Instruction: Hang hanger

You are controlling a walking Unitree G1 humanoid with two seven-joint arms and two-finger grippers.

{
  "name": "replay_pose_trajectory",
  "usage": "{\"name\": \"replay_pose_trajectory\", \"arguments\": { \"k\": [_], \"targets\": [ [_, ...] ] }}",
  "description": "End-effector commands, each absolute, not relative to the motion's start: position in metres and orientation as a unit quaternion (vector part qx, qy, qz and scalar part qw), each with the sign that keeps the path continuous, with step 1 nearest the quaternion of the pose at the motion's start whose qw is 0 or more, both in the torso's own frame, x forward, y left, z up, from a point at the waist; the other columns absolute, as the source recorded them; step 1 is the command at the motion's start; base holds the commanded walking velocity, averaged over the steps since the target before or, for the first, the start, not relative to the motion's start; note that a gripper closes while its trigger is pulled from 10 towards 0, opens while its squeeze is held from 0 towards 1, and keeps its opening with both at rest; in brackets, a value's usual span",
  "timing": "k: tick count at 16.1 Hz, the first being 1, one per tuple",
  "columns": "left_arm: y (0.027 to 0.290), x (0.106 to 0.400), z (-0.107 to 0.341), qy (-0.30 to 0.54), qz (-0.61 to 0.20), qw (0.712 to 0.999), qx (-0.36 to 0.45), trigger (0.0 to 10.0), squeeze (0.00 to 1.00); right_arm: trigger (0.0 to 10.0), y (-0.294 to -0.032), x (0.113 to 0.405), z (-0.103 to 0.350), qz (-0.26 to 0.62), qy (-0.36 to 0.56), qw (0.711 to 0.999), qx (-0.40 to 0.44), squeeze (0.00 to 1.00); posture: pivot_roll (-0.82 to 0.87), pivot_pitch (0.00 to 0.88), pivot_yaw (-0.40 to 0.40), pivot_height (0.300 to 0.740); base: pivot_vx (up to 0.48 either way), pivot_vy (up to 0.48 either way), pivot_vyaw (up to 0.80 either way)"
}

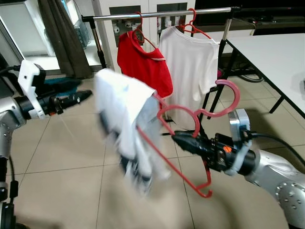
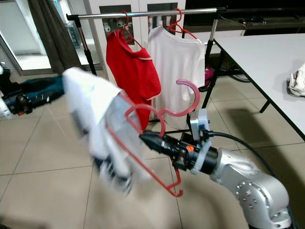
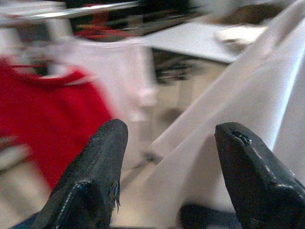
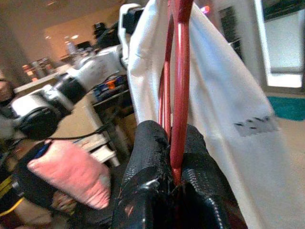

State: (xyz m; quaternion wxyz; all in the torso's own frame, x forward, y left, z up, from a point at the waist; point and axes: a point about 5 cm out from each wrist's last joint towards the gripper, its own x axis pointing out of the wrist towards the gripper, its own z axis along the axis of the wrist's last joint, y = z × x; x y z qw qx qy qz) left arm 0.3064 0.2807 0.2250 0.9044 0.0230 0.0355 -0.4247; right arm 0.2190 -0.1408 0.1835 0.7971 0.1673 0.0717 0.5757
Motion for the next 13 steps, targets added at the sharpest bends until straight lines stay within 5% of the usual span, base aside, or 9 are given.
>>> {"name": "replay_pose_trajectory", "arguments": {
  "k": [1,8,9,10,13],
  "targets": [
    [0.277,0.299,0.230,0.042,-0.479,0.877,0.014,10.0,0.00,0.0,-0.139,0.216,0.193,0.602,0.058,0.780,0.163,0.00,-0.14,0.000,0.069,0.740,0.000,0.000,0.00],
    [0.279,0.283,0.224,0.087,-0.556,0.826,-0.015,10.0,0.00,0.0,-0.143,0.214,0.193,0.614,0.076,0.771,0.149,0.00,-0.14,0.000,0.070,0.740,0.000,0.000,0.00],
    [0.279,0.282,0.223,0.093,-0.559,0.823,-0.021,5.9,0.00,0.0,-0.143,0.214,0.193,0.616,0.078,0.770,0.149,0.00,-0.14,0.000,0.066,0.740,0.000,0.000,0.00],
    [0.279,0.280,0.221,0.102,-0.564,0.819,-0.029,0.0,0.00,0.0,-0.143,0.213,0.193,0.618,0.079,0.768,0.150,0.00,-0.14,0.000,0.065,0.740,0.000,0.000,0.00],
    [0.278,0.280,0.217,0.106,-0.564,0.818,-0.030,0.0,0.00,0.0,-0.142,0.213,0.193,0.623,0.079,0.764,0.151,0.00,-0.14,0.000,0.064,0.740,0.000,0.000,0.00]
  ]
}}
